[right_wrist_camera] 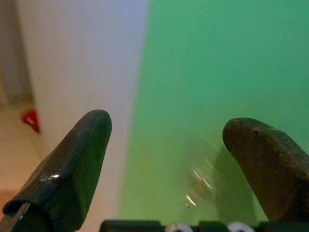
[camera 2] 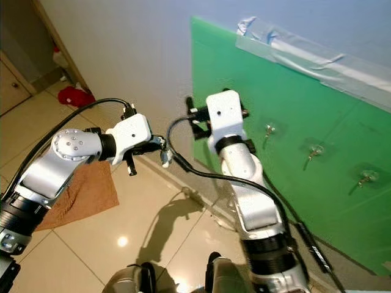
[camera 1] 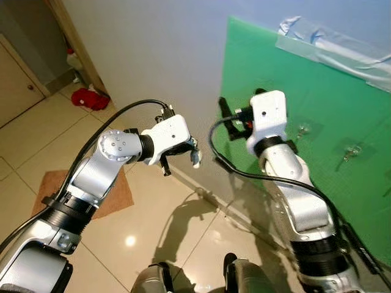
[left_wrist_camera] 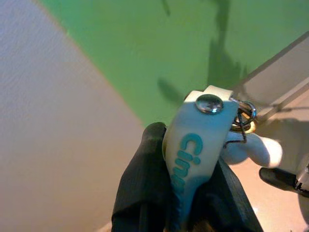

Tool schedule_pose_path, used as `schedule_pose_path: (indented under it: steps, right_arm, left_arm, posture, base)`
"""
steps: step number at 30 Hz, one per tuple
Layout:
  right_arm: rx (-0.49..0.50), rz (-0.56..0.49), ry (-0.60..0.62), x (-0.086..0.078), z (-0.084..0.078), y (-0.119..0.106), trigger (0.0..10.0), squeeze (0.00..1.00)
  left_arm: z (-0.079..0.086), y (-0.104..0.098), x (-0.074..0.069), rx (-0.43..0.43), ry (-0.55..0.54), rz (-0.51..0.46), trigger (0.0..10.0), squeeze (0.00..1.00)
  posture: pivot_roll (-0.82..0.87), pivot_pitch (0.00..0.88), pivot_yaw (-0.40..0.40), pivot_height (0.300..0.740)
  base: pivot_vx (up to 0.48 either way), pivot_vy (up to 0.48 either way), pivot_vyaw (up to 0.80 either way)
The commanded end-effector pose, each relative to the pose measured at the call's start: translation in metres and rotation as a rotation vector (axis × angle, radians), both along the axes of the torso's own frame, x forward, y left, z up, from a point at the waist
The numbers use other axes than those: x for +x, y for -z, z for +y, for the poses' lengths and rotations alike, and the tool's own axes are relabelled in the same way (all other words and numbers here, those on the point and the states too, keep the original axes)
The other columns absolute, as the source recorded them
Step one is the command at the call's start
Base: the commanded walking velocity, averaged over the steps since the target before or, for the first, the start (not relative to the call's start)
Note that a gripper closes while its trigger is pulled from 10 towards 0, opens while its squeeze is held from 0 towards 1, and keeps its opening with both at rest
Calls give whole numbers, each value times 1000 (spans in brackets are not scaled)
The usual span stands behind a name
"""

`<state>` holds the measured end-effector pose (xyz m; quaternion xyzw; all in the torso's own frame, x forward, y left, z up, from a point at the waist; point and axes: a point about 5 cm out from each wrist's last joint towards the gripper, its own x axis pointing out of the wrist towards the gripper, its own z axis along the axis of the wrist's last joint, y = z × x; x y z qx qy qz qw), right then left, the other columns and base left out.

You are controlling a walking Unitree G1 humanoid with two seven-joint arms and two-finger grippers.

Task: Hang keys on a hook

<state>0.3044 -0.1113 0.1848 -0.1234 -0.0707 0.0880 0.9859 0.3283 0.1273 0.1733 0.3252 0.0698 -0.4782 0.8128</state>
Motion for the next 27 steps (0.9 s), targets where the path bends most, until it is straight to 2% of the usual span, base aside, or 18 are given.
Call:
schedule_pose_path:
  steps: [1,3,9,12,16,19,22,27]
  right_arm:
    - [-7,-15,12,-3,-5,-1,10000,0]
    - [-33,24,53,-12,-25,11,10000,0]
    - [-65,61,85,-23,-41,21,10000,0]
    - [-71,76,60,-29,-41,25,10000,0]
    - [-77,110,13,-39,-42,31,10000,0]
    - [-52,117,-4,-42,-40,32,10000,0]
    - [35,122,-86,-48,-27,27,10000,0]
    - [72,129,-132,-54,-21,25,10000,0]
  left_arm:
    - [1,-4,2,12,7,-19,0,0]
    - [3,-4,5,12,8,-22,0,0]
    - [5,-6,12,16,4,-25,0,0]
    - [4,-9,17,19,0,-27,0,0]
    - [5,-16,31,39,-8,-46,0,0]
    - [4,-19,37,47,-13,-53,0,0]
    - [0,-22,47,70,-23,-65,0,0]
    - [-6,-29,57,61,-36,-71,0,0]
  posture:
    - [-65,167,68,740]
    - [-83,175,70,740]
    - [-105,178,73,740]
    - [-116,179,80,740]
    - [-130,180,97,740]
    - [-138,178,102,740]
    - [-144,176,110,740]
    - [-159,182,123,740]
  base:
    - [0,0,0]
    - [0,0,0]
    - [0,0,0]
    - [0,0,0]
    - [0,0,0]
    - [0,0,0]
    - [0,0,0]
    - [0,0,0]
